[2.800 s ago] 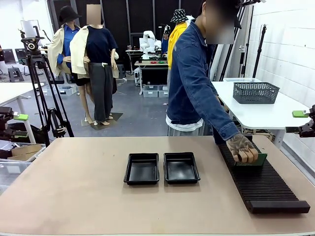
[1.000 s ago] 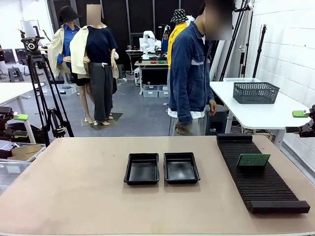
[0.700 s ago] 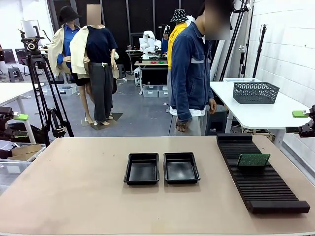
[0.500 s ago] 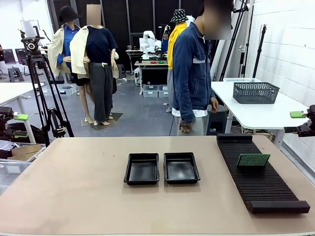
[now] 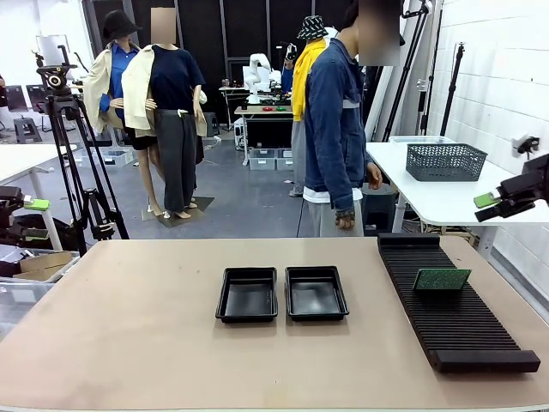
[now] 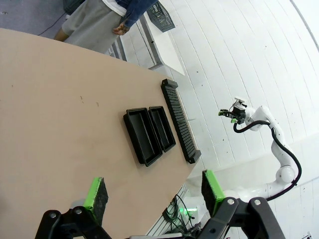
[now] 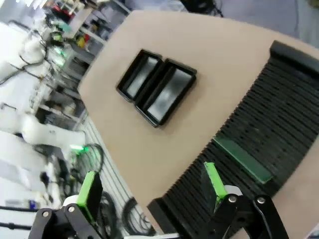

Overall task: Inspect and transfer BCBs to ESD trays.
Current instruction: Pick up the Blank PCB from the PCB Rack and place it in the left ESD tray.

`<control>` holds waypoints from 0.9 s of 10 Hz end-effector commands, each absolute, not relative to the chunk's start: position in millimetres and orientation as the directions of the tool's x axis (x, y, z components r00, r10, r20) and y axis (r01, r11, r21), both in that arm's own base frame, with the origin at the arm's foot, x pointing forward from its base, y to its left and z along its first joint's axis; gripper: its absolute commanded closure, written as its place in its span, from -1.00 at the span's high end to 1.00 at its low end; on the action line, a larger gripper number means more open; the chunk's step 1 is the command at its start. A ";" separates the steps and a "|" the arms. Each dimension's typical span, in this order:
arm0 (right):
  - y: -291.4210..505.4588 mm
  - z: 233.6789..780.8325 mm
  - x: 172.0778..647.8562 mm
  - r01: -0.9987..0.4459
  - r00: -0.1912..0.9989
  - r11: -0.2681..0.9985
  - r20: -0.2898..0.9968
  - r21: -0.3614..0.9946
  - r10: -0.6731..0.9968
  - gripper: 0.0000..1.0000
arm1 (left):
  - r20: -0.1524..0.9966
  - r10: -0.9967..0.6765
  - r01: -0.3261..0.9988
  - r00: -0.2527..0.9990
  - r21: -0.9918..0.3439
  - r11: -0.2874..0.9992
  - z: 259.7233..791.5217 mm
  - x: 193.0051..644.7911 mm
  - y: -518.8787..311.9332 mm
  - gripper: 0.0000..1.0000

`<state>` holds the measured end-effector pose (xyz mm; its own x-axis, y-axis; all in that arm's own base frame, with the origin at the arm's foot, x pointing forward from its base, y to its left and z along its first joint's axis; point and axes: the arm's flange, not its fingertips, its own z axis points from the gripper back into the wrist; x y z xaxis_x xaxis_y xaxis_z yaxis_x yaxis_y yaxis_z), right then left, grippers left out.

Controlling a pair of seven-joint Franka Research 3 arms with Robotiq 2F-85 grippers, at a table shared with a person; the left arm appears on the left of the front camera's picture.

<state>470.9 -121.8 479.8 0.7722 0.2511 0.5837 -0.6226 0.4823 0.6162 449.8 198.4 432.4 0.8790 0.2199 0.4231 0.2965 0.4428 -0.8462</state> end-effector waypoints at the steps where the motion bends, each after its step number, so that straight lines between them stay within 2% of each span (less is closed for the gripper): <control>1: -108.7 488.2 488.5 -0.693 0.717 0.502 0.566 0.517 0.407 1.00 | 0.425 0.219 0.296 0.878 -0.843 0.449 433.4 449.0 199.9 1.00; 5: -71.5 508.8 518.8 -0.829 0.557 0.447 0.439 0.335 0.705 1.00 | 0.425 0.219 0.296 0.878 -0.843 0.449 433.4 449.0 199.9 1.00; 9: -43.3 506.8 532.1 -0.946 0.306 0.251 0.314 0.205 0.899 1.00 | 0.425 0.219 0.296 0.878 -0.843 0.449 433.4 449.0 199.9 1.00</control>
